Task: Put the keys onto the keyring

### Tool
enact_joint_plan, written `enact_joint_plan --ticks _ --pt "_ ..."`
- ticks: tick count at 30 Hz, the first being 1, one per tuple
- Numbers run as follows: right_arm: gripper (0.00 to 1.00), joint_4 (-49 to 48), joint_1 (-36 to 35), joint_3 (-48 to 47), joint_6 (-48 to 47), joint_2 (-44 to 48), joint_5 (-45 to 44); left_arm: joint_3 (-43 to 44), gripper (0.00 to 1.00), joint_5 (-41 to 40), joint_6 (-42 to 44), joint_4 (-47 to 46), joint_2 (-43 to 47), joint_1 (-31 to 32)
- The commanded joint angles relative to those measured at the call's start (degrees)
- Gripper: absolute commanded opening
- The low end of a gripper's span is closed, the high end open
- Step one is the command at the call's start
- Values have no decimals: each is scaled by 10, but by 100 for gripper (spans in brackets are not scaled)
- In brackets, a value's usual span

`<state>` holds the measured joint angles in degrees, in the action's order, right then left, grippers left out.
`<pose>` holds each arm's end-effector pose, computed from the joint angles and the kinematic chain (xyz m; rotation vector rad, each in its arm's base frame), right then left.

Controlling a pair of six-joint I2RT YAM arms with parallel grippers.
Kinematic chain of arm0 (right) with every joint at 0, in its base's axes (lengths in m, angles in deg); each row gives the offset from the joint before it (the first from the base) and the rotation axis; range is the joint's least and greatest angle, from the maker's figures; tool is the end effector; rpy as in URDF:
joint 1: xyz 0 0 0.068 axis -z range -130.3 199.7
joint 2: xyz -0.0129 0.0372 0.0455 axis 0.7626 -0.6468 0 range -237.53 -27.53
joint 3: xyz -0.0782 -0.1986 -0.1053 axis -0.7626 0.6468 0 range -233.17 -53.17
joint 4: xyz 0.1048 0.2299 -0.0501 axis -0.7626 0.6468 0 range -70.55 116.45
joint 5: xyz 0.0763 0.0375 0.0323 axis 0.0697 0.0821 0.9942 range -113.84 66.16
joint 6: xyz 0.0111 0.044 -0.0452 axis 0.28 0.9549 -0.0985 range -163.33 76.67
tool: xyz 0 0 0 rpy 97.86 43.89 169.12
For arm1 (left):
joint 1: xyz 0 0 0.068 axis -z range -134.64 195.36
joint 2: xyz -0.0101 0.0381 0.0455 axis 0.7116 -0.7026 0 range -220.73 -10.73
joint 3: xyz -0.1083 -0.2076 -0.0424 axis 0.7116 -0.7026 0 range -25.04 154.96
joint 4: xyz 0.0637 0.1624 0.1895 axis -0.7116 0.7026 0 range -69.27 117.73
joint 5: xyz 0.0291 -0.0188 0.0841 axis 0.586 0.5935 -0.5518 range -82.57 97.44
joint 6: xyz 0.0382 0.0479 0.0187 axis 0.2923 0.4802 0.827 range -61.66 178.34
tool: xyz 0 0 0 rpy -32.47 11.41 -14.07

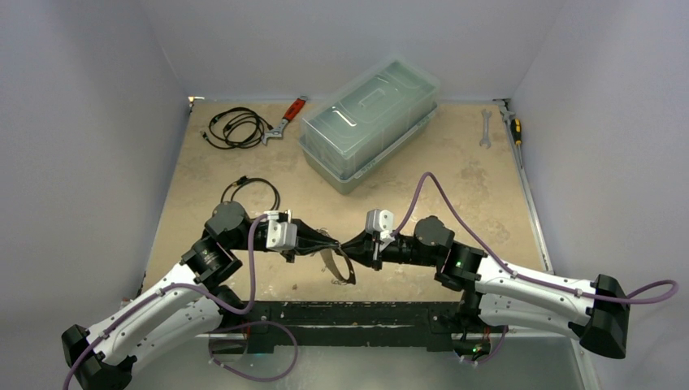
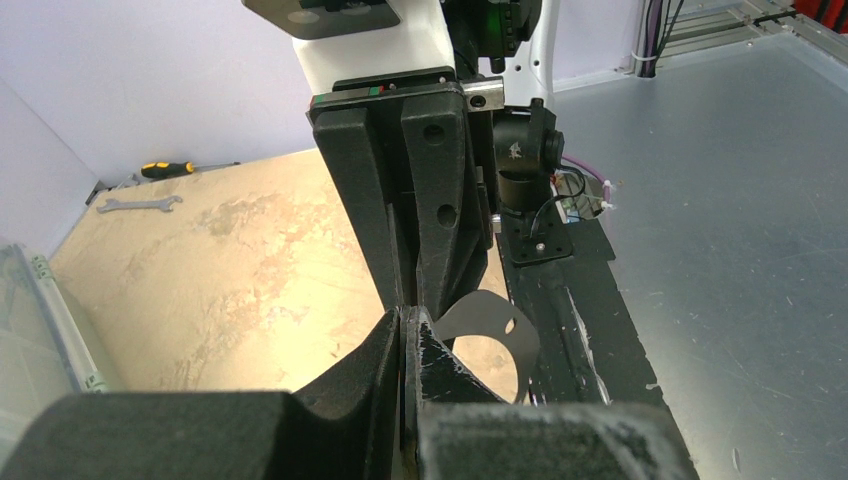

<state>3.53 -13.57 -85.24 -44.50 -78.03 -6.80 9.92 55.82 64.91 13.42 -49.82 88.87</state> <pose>0.0969 0.2243 0.2648 -1.1157 1.3122 1.0605 0.1157 -0.1609 0.3057 1.2722 1.0507 -1.1342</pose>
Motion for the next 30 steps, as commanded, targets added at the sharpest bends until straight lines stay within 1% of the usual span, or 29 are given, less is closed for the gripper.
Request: enact_joint_plan --ticks 1,2,3,7,11,13,25,30 --pt "6 -27 -1 3 8 9 -5 3 0 -2 -5 -38 9 -5" --pt "2 -27 -1 3 8 10 -9 3 0 -2 -4 -37 9 -5" --pt "0 -26 -1 3 8 11 -11 3 0 -3 -4 -36 10 -5" --pt "0 -22 -1 4 8 13 -42 3 0 -2 -4 -35 9 -5" --pt "0 6 -2 -9 8 12 -123 3 0 0 -3 -35 10 -5" --pt "0 32 -2 -27 3 9 -148 4 0 0 -2 -34 8 -5" --pt "0 144 -3 -105 -21 8 -165 10 0 -6 5 -19 -7 -5" --pt "0 157 -3 -120 -22 14 -150 14 0 -23 17 -1 -12 -5"
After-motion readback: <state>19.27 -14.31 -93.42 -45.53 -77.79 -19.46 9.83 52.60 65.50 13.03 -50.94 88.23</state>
